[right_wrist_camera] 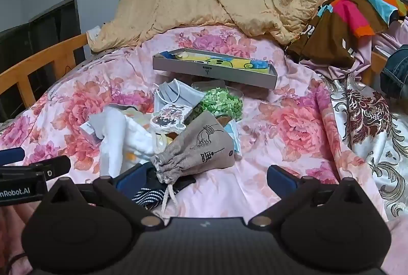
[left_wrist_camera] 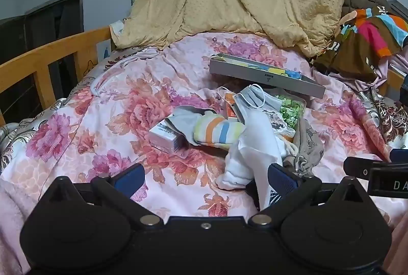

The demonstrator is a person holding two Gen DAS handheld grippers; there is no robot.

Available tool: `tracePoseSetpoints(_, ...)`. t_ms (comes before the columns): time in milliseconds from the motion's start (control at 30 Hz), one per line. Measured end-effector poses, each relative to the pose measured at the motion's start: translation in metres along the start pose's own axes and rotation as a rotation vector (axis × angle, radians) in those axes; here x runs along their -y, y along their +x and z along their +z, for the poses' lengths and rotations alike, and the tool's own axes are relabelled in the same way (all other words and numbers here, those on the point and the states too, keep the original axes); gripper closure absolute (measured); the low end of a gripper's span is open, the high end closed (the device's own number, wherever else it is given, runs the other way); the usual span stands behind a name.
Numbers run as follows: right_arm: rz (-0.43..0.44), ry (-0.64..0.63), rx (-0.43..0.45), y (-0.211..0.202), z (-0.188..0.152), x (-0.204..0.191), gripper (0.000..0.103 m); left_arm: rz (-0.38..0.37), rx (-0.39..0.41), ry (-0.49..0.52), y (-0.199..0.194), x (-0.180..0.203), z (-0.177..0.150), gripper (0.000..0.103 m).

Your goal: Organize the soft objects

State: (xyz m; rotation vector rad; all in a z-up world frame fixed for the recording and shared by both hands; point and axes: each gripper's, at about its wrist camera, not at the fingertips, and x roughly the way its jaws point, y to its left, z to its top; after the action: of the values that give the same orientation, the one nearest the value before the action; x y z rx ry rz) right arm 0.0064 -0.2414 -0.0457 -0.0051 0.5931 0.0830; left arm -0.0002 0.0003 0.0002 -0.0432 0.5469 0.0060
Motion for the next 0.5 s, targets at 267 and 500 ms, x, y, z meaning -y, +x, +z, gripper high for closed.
tracePoseSetpoints(267,-0.009,-0.009,-0.008,0.0006,-0.0016,-0.0017,0.0,0.0,-0.018,0.008,0.0017,-0.0011,-0.003,0.001)
tracePoseSetpoints(500,-0.013,-0.015,-0.002,0.0006,-0.0031,-0.0029,0.0,0.002,-0.022,0.005,0.0049,-0.0031,-0.0029,0.001)
